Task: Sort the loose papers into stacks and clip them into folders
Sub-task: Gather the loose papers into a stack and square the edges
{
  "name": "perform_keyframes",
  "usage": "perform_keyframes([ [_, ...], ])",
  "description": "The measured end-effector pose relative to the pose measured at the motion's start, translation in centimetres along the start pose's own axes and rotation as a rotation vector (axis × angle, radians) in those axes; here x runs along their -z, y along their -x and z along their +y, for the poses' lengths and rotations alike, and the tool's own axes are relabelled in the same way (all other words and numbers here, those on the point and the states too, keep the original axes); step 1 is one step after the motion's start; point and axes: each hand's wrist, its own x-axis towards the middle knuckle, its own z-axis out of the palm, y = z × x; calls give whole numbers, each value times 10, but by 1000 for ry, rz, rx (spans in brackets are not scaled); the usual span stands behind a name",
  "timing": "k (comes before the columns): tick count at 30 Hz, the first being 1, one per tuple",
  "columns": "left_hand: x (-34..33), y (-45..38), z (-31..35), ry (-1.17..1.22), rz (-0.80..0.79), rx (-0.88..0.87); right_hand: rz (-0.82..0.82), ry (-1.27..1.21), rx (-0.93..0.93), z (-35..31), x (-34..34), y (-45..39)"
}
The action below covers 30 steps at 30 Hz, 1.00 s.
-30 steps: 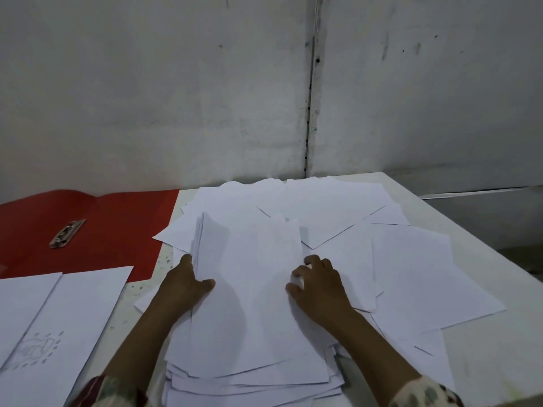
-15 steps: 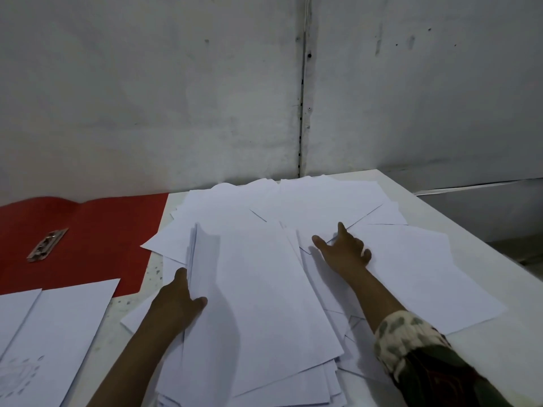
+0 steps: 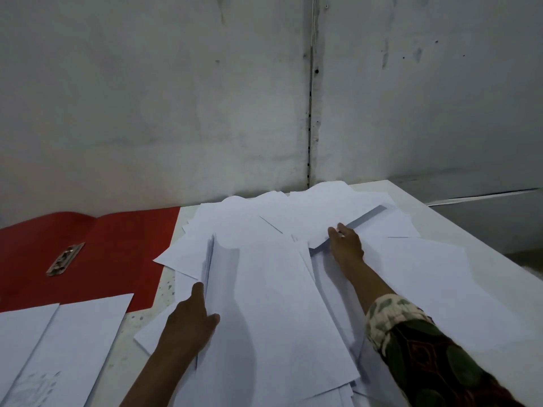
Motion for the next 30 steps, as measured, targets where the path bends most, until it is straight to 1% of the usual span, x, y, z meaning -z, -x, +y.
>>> perform_keyframes([
  [2,2,1,-1,2,-2,0,163,-258,-38,-1,4,-1],
  [3,4,1,-2,14,-5,3,242,-319,-68,-1,8,-2],
  [5,5,3,-4,55,-12,13,339,-362,-123,3,19,-2],
  [9,8,5,-8,80,-19,42,442,-455,-206,15,45,-2],
  [12,12,7,-6,103,-4,50,444,-563,-253,22,59,7],
  [15,15,9,-6,150,-2,50,370,-687,-290,26,65,19],
  [17,16,8,-8,194,-15,56,268,-780,-310,26,70,33],
  [18,16,8,-8,212,-18,62,211,-783,-302,26,73,43],
  [21,16,7,-9,247,-17,74,102,-607,-227,25,76,79],
  [24,18,5,-9,301,-12,78,-49,-421,-120,25,74,110],
  [30,19,5,-1,381,1,87,-323,-66,67,23,65,137],
])
